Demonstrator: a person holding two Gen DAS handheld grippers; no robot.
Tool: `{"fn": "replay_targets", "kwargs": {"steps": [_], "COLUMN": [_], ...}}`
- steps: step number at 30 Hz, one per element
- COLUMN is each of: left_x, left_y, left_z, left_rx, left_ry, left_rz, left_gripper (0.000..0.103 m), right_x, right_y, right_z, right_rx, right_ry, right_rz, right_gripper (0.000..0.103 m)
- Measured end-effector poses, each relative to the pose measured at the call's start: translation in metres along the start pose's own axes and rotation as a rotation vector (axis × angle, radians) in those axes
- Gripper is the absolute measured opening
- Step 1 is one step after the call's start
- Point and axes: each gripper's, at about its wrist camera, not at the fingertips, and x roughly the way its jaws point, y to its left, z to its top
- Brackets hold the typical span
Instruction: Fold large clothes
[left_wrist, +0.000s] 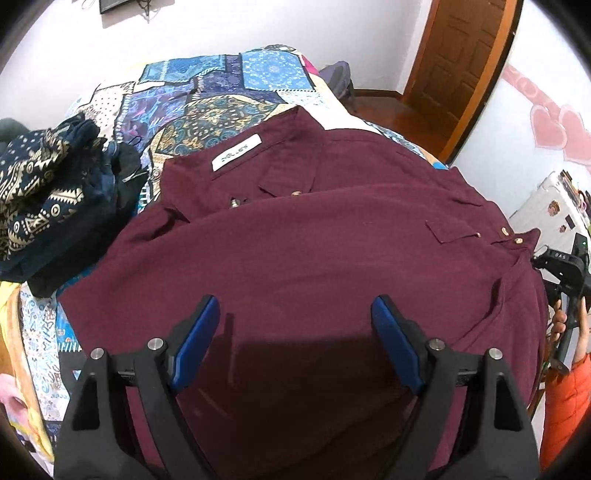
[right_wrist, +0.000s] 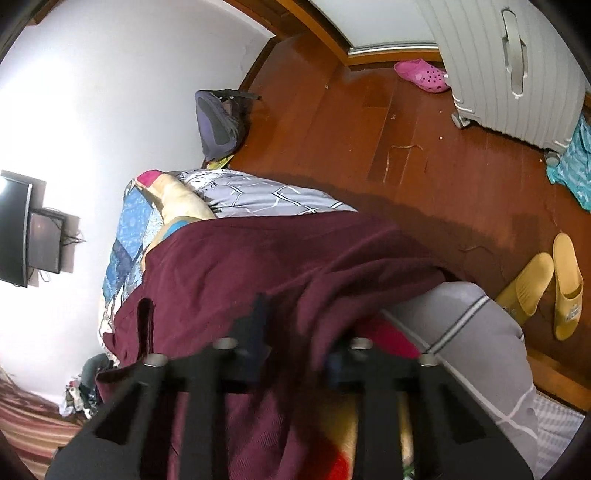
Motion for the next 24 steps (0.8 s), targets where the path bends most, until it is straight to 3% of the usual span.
{"fn": "replay_targets", "kwargs": {"steps": [5,10,13,16,20,24], "left_x": [-0.007,-0.021,-0.030,-0.036,-0.043,-0.048], "left_y": [0.011,0.013,0.014,0.014,0.014,0.017], "left_z": [0.000,-0.003,-0.006,-0.009,-0.016,-0.022], "left_rx": [-0.018,0.002,0.018,0.035,0.051,0.049], "left_ry": [-0.017,-0.061,-0.087,-0.108,-0.126,-0.130], "left_rz": [-0.002,0.004,-0.002,-0.004,-0.011,-0.025], "left_gripper": [0.084,0.084,0.084,0.084,0.084,0.084], "right_x": [-0.028,-0.072,-0.091,-0.084,-0.037,0.014], "right_y": [0.040,0.125,0.181,0.221,0.235,0.214], "right_z": [0.002,-0.017,-0.053,-0.100,-0.155,-0.181], "right_rx": [-0.109,-0.353,-0.545,-0.714,-0.847,-0.856], "right_ry": [-0.084,-0.159,-0.136,-0.038,0.111,0.227], "right_rz": [0.053,0.186,0.304,0.354,0.253,0.083], "right_gripper": [0.008,0.008,0.007,0.007,0.008,0.012]}}
